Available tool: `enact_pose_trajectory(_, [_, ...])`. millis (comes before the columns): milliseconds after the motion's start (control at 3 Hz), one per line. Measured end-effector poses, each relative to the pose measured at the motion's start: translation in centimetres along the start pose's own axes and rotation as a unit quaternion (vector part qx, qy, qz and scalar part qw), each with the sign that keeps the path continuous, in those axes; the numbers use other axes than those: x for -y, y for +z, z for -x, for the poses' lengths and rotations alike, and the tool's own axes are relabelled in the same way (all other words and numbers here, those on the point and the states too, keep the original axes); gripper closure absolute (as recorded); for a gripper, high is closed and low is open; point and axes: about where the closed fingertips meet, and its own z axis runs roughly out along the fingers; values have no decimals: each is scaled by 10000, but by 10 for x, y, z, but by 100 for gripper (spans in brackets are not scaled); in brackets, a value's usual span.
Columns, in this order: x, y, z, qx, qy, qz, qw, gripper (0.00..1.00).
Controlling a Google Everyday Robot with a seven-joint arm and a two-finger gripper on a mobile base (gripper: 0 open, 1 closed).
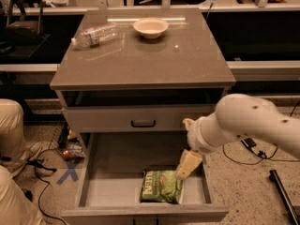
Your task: Pick green jalapeno chip bag from middle drawer and place on counter
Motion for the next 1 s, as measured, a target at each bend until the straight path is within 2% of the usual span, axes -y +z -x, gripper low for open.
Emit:
enact_pose_trajectory(333, [9,82,-15,-59,-56,280,9996,0])
enact_pose_trajectory(667, [9,82,-16,-59,-56,280,9996,0])
enact_pose_trajectory(1000, [10,99,-29,-138,-50,312,9994,0])
